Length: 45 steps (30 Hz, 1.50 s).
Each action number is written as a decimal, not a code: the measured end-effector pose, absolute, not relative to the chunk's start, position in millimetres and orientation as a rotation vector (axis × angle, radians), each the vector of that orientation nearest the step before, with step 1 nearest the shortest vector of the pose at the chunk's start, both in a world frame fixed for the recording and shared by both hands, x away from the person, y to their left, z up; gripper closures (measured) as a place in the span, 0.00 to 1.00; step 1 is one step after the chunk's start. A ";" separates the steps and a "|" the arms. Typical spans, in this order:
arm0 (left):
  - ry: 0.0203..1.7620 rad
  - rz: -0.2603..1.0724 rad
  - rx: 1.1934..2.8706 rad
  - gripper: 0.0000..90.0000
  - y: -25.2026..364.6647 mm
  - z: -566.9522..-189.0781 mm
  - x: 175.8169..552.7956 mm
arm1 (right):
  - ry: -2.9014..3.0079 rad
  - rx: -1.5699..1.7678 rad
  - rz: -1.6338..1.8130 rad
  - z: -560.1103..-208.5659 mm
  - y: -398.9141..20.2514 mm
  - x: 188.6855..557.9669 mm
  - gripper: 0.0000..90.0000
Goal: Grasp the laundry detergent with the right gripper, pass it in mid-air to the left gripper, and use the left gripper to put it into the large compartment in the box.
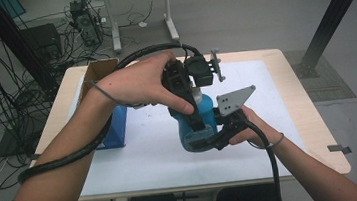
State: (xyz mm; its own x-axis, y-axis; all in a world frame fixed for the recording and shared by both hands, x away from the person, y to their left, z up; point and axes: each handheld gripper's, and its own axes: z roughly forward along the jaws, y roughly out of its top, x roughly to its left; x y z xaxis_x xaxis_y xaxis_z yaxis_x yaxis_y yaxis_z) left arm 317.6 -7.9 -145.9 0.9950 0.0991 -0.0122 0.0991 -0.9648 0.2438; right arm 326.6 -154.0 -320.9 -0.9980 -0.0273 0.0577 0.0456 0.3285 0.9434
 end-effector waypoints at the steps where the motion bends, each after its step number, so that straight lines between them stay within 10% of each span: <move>1: 0.147 0.002 2.890 0.12 -7.8 -146.1 317.4 | -2.509 -0.017 -1.785 -320.9 -154.0 326.5 0.45; 45: 0.145 0.012 2.896 0.11 -6.5 -145.3 314.6 | -2.517 0.006 -1.777 -316.8 -150.5 325.0 0.45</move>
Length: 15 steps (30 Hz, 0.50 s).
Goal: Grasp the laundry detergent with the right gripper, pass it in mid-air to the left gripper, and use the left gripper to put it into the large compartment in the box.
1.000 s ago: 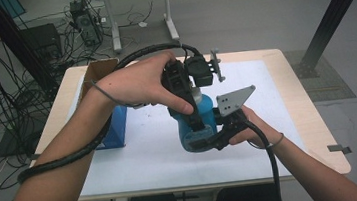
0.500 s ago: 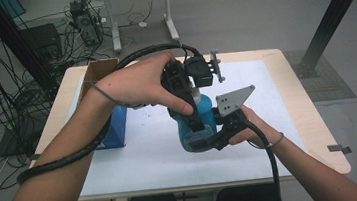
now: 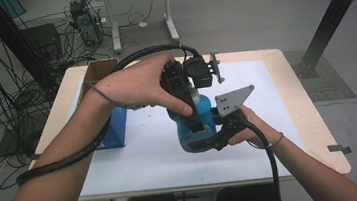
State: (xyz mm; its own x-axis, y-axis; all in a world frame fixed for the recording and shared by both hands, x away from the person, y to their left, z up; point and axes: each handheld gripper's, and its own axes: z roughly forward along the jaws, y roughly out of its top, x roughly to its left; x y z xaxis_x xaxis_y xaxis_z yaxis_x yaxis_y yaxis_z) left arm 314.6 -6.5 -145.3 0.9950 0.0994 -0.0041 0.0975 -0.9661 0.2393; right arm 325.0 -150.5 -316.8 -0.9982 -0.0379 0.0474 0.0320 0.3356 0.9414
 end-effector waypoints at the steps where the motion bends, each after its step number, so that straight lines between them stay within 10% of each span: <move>1: 0.145 0.012 2.896 0.12 -6.5 -145.3 314.6 | -2.517 0.006 -1.777 -316.8 -150.5 325.0 0.45; 15: 0.146 0.026 2.912 0.20 -5.5 -145.7 314.8 | -2.513 0.013 -1.779 -315.3 -148.8 324.6 0.45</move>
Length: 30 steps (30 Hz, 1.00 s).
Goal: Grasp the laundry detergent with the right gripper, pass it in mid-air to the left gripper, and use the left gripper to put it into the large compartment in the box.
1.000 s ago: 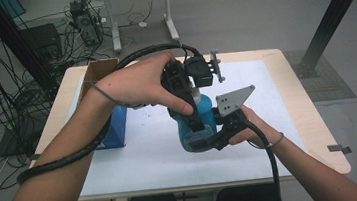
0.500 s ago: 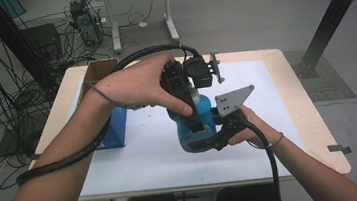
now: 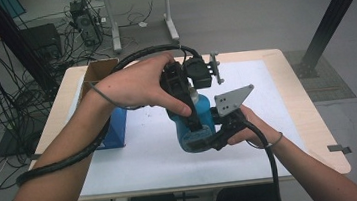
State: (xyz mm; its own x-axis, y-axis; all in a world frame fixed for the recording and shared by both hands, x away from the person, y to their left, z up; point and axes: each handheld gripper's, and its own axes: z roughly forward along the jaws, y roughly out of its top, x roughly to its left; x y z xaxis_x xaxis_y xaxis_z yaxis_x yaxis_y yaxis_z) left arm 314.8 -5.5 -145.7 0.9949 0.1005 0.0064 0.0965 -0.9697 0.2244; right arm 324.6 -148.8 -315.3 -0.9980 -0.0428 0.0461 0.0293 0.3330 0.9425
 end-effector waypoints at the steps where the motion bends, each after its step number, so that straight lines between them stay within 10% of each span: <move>1: 0.147 0.029 2.913 0.21 -5.2 -145.6 314.9 | -2.512 0.013 -1.779 -315.3 -148.8 324.6 0.45; 30: 0.157 0.045 2.902 0.41 -9.8 -141.1 314.0 | -2.497 0.011 -1.810 -312.5 -154.2 324.2 0.45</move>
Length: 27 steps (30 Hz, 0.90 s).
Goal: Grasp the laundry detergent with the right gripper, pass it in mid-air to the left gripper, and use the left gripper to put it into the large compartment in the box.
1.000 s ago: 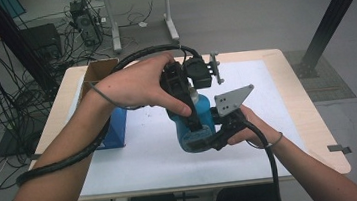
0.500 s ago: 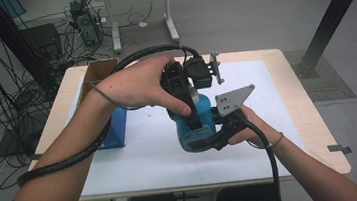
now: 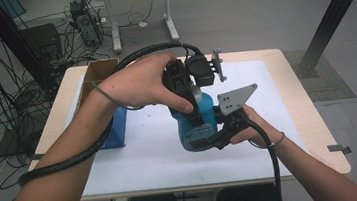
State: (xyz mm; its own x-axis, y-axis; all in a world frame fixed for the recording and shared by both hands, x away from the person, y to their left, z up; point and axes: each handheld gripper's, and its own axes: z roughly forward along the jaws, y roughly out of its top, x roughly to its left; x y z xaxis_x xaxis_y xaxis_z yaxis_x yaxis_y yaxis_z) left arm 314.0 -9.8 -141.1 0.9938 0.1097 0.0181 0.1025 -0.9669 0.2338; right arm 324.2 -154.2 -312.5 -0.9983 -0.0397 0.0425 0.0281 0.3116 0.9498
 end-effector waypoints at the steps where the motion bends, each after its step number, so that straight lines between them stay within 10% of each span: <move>1: 0.157 0.045 2.902 0.41 -9.8 -141.1 314.0 | -2.496 0.011 -1.810 -312.3 -154.4 324.4 0.45; 27: 0.172 0.036 2.907 0.41 -8.7 -141.0 314.3 | -2.497 0.017 -1.810 -312.2 -153.1 324.7 0.45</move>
